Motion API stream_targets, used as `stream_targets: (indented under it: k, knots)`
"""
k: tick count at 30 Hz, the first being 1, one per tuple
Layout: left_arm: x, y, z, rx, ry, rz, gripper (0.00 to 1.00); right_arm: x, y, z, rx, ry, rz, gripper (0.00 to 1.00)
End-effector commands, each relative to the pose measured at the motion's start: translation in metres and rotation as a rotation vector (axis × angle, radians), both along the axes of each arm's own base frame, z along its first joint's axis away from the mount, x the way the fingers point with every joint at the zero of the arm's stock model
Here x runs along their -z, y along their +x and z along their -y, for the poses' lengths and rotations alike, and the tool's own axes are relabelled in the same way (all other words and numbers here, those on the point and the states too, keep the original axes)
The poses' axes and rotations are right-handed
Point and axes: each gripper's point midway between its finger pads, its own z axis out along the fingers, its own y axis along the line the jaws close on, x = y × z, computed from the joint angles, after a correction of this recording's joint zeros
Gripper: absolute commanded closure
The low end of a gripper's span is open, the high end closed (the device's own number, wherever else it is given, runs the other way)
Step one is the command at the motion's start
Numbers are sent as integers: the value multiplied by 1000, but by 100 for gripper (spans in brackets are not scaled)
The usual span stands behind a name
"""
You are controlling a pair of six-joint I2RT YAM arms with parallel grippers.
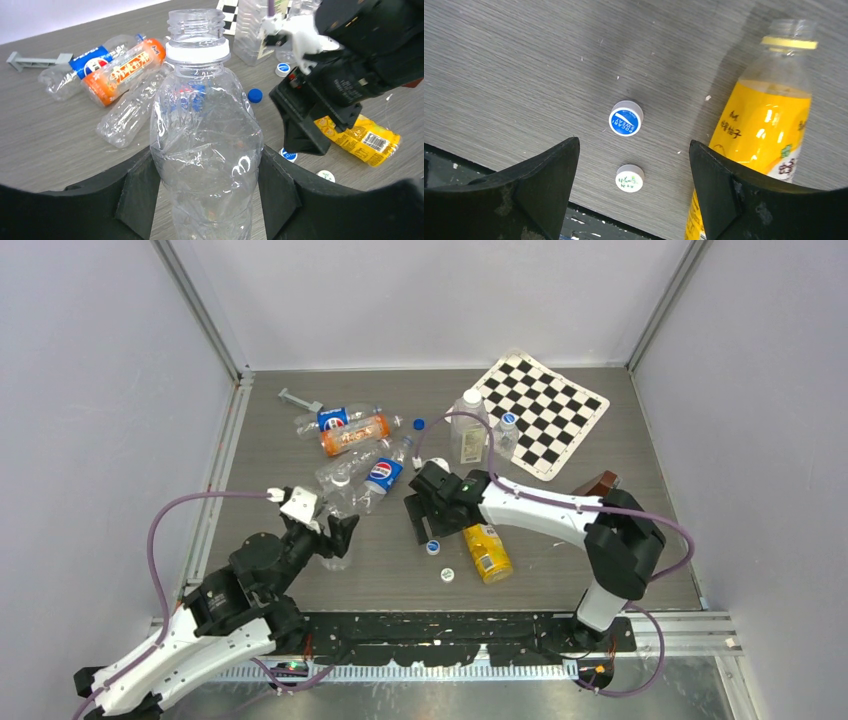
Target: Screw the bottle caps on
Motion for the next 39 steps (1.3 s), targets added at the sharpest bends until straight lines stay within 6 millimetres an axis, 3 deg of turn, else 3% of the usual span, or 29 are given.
stream_targets:
  k: [1,6,14,33,39]
  knots:
    - [-17,-5,5,73,-6,71,97,0,-1,-8,26,-22,14,16]
    - [-19,-8,9,116,29,89,99,22,-8,-12,18,-65,-20,25]
    - [-15,-9,10,139,70,119,100,38,-6,-15,15,-101,-25,36]
    - [8,-11,28,240,152,122,100,52,-2,-22,-1,-123,-37,52]
    - [12,-12,32,262,161,122,100,55,-4,-20,-8,-124,-36,63]
